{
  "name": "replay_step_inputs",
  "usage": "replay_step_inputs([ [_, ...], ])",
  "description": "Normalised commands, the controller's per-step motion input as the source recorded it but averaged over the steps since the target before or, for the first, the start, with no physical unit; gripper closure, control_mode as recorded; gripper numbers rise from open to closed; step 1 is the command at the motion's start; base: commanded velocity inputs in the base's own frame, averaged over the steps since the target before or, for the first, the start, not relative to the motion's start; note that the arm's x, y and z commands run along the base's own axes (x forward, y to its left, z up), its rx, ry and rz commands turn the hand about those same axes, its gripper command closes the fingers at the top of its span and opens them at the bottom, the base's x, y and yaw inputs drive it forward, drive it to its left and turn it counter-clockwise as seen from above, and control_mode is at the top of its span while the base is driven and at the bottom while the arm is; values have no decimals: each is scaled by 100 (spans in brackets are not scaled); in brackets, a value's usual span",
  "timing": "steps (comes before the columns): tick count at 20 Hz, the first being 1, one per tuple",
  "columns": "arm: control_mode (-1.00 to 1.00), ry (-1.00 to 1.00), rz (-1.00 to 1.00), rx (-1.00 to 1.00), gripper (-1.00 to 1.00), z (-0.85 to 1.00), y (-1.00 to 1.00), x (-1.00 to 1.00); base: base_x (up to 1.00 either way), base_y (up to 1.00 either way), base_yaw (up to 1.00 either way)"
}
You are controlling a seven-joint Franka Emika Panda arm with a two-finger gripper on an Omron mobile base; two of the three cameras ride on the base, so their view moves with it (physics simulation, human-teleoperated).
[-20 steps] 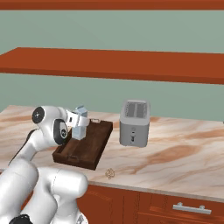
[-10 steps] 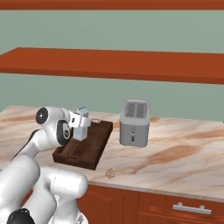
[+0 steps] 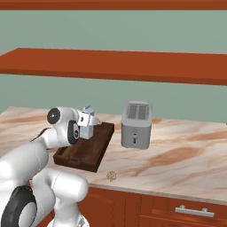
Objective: Take out the milk from the fridge and place it on the tray on the counter. Then take the sugar cube near the tray and place it in the tray.
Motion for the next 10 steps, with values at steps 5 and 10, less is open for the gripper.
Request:
replay_step_inputs([
  [5,-100,0,6,0,100,-15,-1,15,0,0,0],
  [10,-100,-6,6,0,100,-9,0,0,0,0,0],
])
